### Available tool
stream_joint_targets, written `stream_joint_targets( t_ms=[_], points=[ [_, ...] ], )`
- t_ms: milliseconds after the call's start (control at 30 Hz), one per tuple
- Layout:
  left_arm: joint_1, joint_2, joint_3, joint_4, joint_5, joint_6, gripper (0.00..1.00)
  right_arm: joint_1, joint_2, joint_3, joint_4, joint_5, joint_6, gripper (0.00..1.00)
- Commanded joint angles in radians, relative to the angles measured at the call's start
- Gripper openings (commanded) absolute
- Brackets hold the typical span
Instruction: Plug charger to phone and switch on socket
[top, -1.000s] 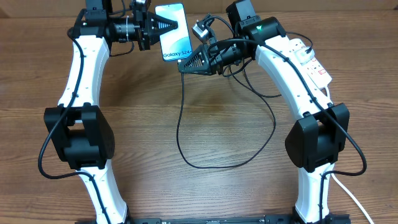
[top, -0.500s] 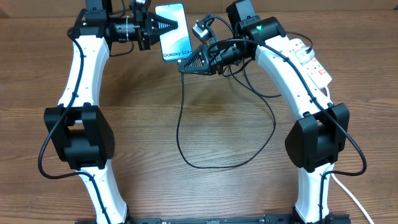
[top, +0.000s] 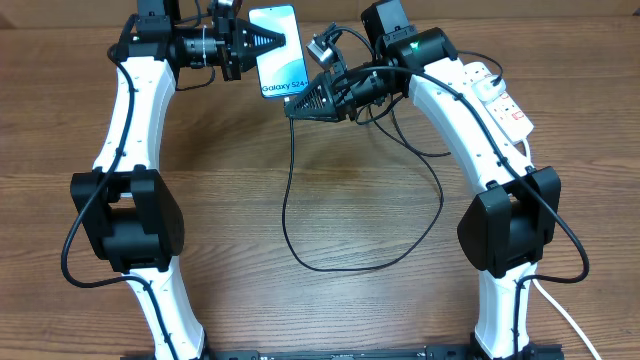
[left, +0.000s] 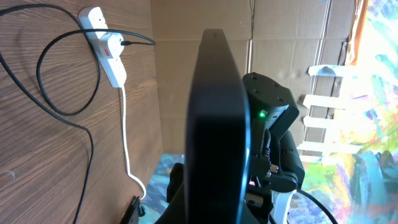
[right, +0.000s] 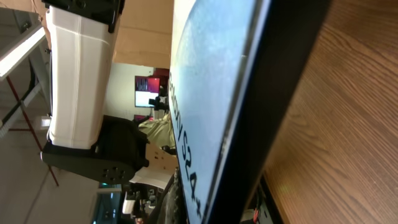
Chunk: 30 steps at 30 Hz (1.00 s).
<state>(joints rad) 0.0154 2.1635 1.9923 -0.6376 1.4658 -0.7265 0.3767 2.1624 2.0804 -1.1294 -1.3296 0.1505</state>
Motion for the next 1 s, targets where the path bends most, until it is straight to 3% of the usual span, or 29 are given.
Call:
stream_joint_targets(
  t_ms=[0,967],
  points=[
    [-0.037,-0.042,0.026,-0.008,0.114,0.016,0.04,0.012,-0.026,0.028,0.028,0.012,0.007,0.04],
    [-0.035,-0.042,0.026,-0.008,0.114,0.042,0.04,0.001,-0.026,0.028,-0.004,-0.026,0.018,0.04]
  ],
)
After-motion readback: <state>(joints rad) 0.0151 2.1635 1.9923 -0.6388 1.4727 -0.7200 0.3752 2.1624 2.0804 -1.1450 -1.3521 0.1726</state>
